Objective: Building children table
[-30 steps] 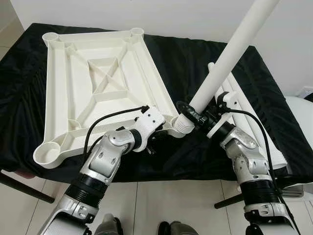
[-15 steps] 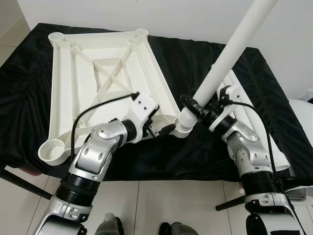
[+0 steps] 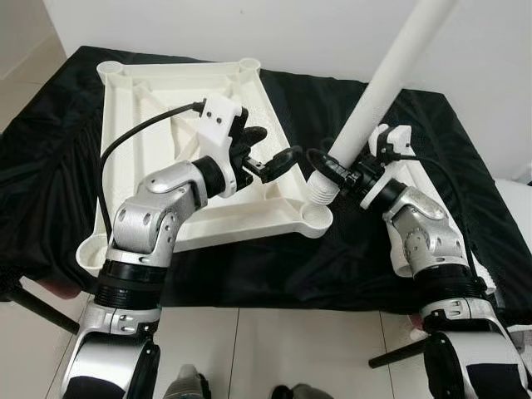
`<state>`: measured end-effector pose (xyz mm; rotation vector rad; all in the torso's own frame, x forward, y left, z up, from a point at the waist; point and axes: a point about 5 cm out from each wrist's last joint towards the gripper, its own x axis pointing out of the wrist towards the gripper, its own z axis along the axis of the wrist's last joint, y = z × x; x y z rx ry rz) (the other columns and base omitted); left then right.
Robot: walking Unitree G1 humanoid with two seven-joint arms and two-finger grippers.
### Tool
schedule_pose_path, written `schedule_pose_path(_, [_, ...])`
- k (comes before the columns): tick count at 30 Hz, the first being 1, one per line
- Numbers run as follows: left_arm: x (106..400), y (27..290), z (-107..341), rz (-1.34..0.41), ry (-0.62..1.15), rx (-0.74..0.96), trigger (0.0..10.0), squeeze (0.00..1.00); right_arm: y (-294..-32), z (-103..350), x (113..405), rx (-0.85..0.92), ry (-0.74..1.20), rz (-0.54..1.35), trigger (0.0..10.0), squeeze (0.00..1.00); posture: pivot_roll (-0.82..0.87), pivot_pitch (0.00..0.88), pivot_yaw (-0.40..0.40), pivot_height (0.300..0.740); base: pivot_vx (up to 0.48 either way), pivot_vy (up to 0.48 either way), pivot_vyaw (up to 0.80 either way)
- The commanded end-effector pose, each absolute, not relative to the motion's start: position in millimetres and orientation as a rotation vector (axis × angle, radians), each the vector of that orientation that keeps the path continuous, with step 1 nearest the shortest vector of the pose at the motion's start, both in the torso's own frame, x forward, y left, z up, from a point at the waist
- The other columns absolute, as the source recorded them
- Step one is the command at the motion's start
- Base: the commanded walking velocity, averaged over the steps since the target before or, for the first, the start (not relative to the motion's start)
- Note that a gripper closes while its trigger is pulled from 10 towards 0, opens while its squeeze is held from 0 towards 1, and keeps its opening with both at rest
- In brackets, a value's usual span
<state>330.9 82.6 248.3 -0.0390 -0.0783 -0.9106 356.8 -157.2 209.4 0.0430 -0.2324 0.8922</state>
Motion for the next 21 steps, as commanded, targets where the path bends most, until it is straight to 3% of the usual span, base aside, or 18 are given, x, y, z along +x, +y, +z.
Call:
schedule_pose_path(1, [327.8,72.5,251.5,-1.029,-0.083,-0.023,10.0,0.0,-156.1,209.5,357.7,0.019,-0.221,0.936,10.0,0.0,0.03,0.0,-0.076,0.74,0.0,0.0,0.0])
schedule_pose_path(21, [318.7,46.7,275.1,-1.229,-0.111,0.03,10.0,0.0,-150.2,200.2,357.8,-0.075,-0.131,1.105,10.0,0.0,0.02,0.0,-0.057,0.74,0.0,0.0,0.0])
